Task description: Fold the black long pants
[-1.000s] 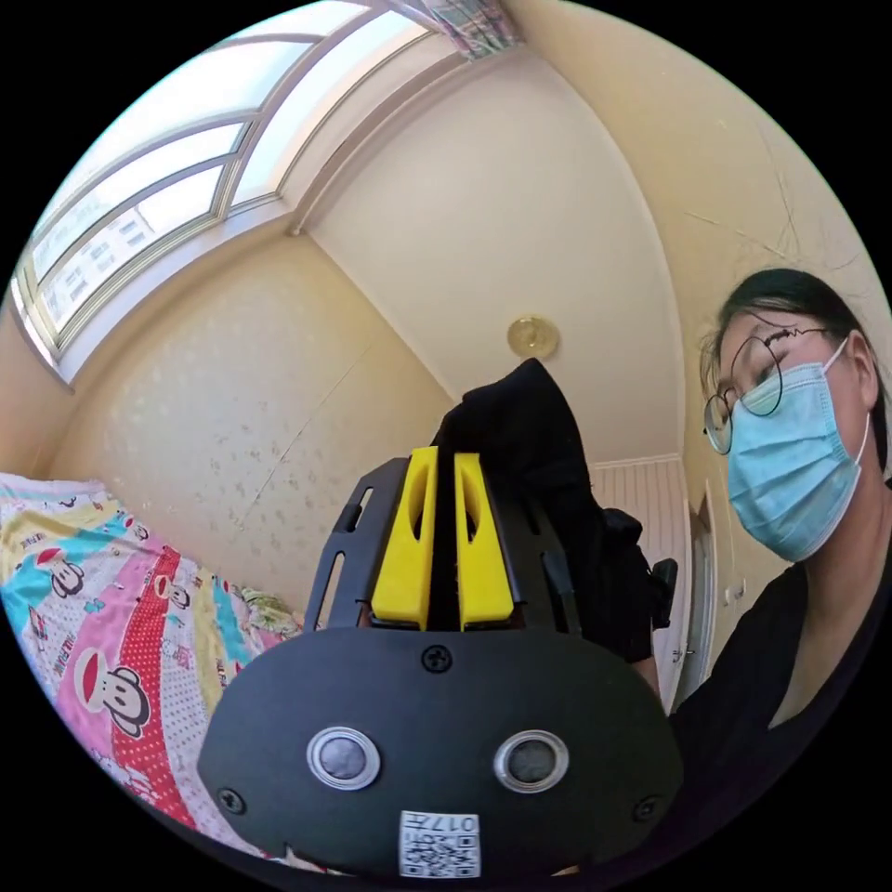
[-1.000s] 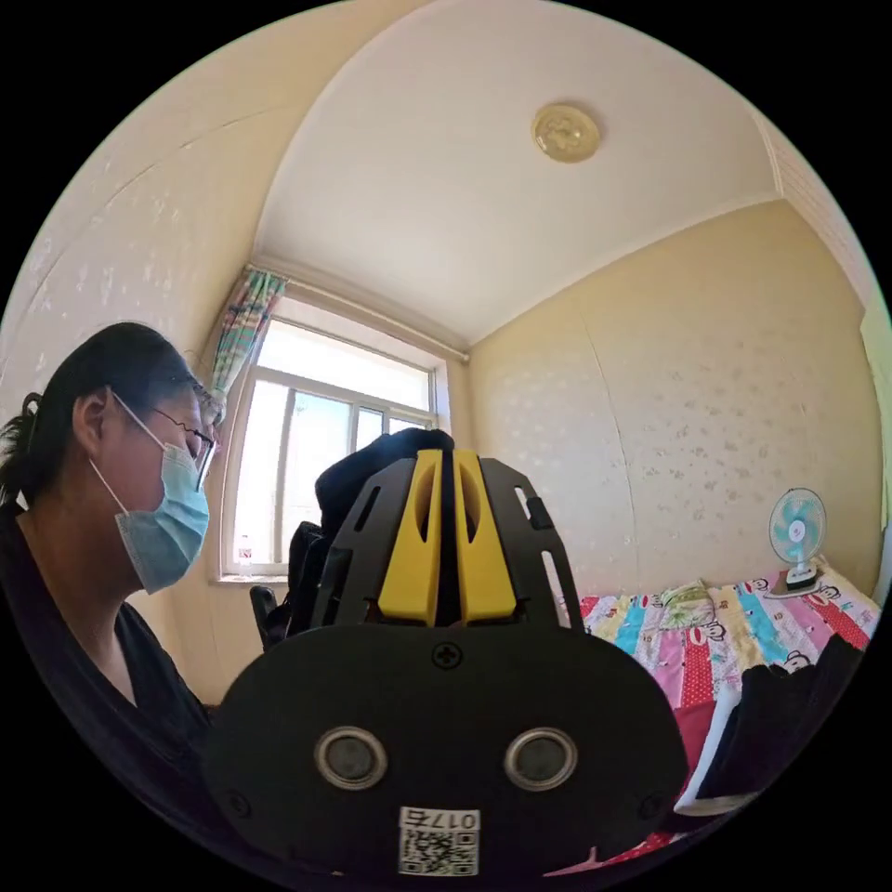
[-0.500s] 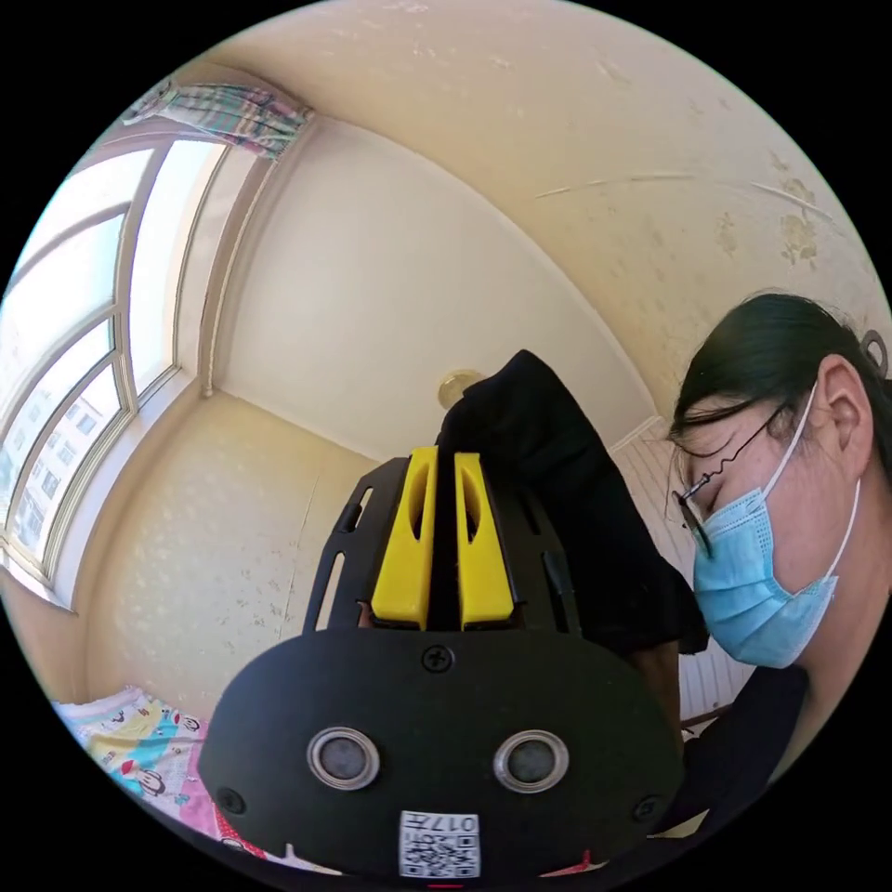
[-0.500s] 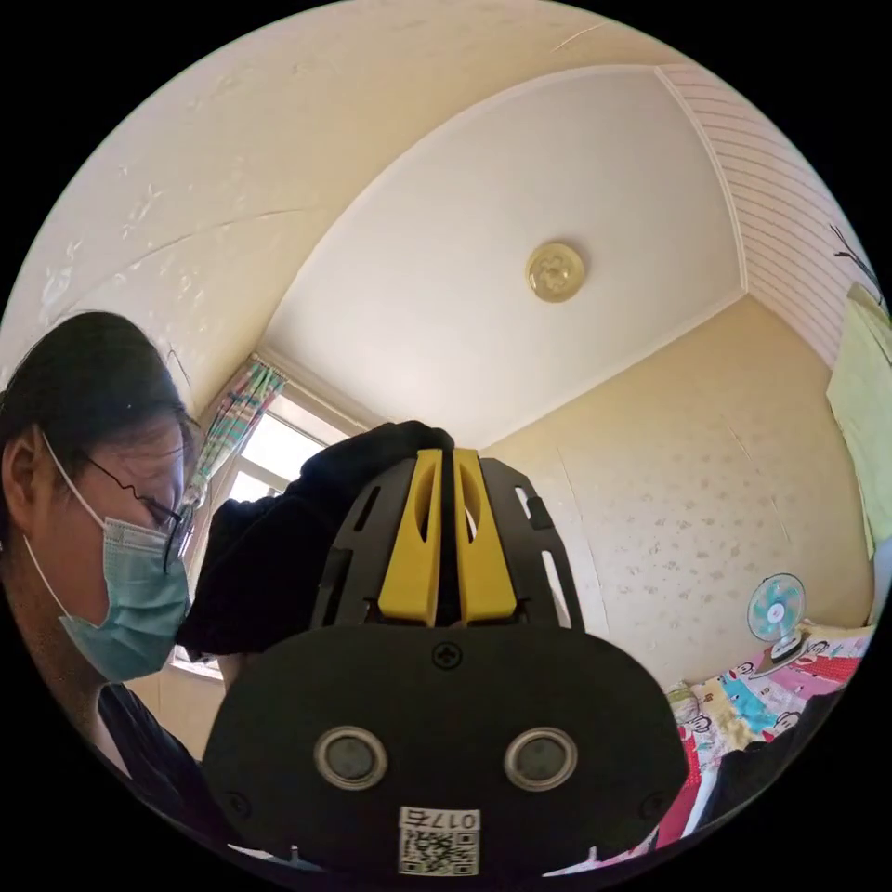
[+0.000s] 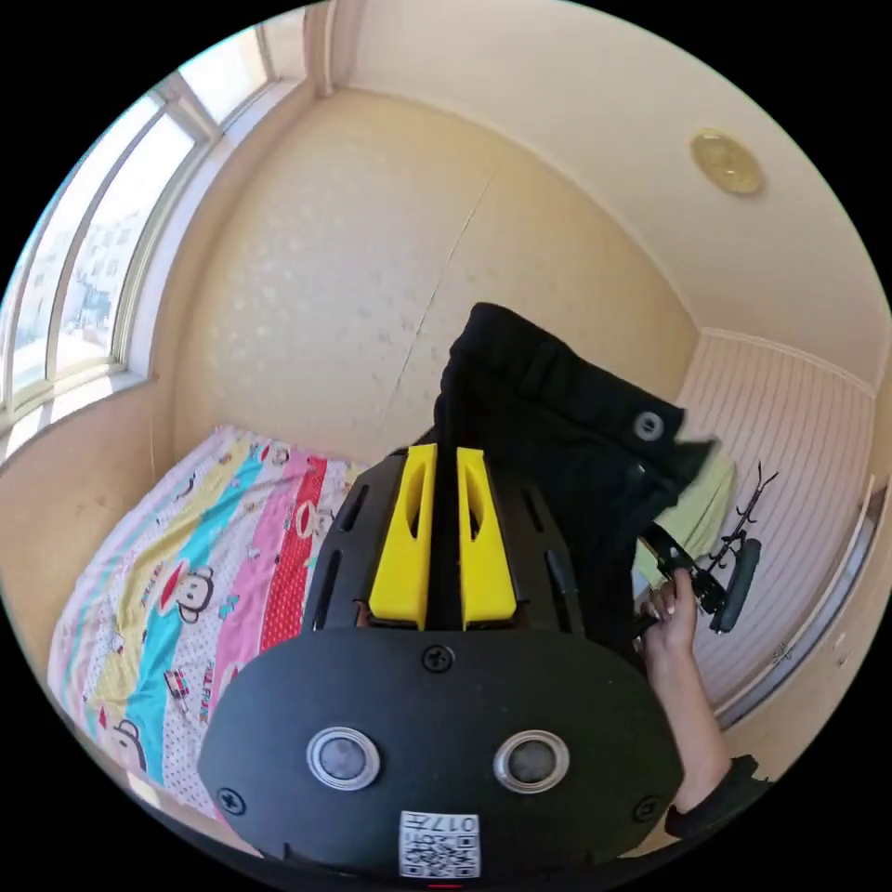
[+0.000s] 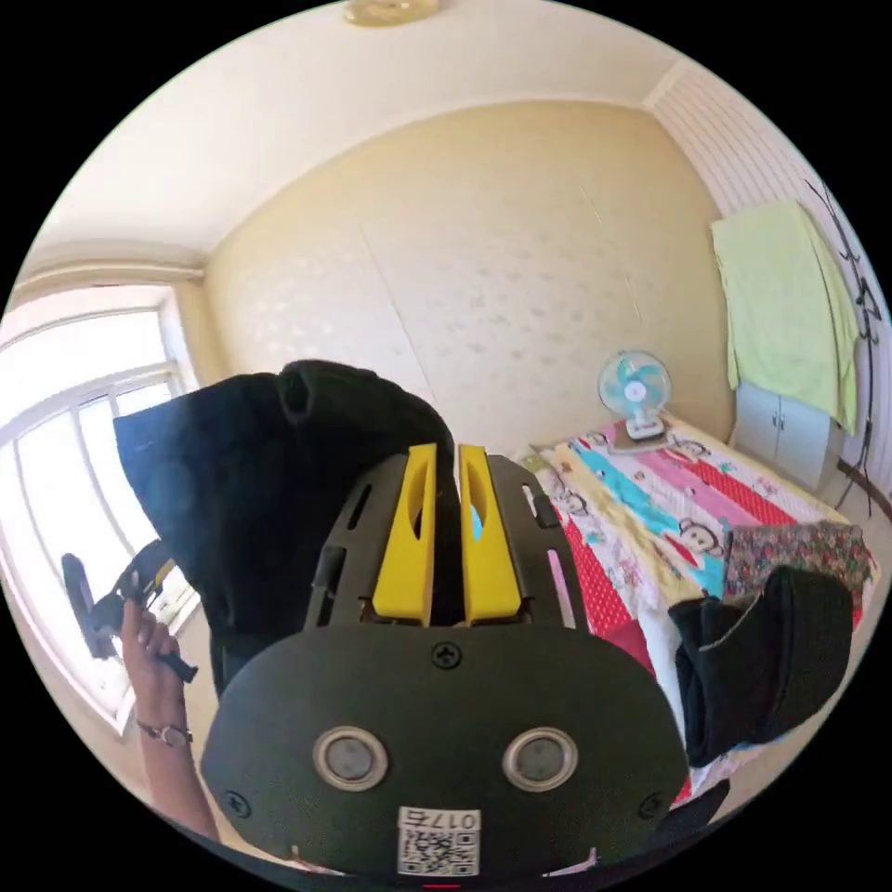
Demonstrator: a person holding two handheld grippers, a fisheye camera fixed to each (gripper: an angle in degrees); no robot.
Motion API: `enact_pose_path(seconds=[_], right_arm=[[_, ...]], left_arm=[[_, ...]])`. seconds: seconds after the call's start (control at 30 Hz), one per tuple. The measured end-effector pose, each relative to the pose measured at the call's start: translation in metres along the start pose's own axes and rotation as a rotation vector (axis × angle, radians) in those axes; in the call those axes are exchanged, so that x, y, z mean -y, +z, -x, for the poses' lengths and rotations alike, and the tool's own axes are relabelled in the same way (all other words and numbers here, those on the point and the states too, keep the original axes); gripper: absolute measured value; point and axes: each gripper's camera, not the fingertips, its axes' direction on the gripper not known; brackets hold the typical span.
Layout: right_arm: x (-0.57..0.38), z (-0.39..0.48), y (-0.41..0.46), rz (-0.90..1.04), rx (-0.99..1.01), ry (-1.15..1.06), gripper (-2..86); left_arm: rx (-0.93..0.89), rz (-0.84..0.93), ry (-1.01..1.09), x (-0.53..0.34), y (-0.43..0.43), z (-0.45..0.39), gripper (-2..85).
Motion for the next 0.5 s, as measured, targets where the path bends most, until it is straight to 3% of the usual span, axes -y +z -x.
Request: enact_pose_path(seconds=[0.07,0.17,0.23,0.3,0.4,0.5], right_arm=[[-0.044,-0.035,0.049,0.093,0.025,0.026,1.5],[-0.162,-0.081,0.12,0.257,0.1,-0.207,1.3],[-0.273,-0.128,0.165,0.475,0.051,-0.263,1.7],[-0.351,-0.164,0.182,0.627,0.061,-0.251,2.1],[-0.443,-0.205,0.17,0.786,0.135,-0.167,2.5],[-0.489,-0.227,0.13,0.695,0.13,-0.147,2.8]], left_arm=[[-0.062,0.048,0.025,-0.048,0.035,0.036,0.9],[-0.055,0.252,0.029,-0.155,0.089,0.097,2.0],[-0.036,0.47,-0.05,-0.258,0.121,0.148,5.9],[-0.059,0.576,-0.165,-0.333,0.124,0.179,6.8],[-0.165,0.6,-0.408,-0.438,0.09,0.2,8.3],[-0.129,0.501,-0.525,-0.478,0.036,0.192,8.4]])
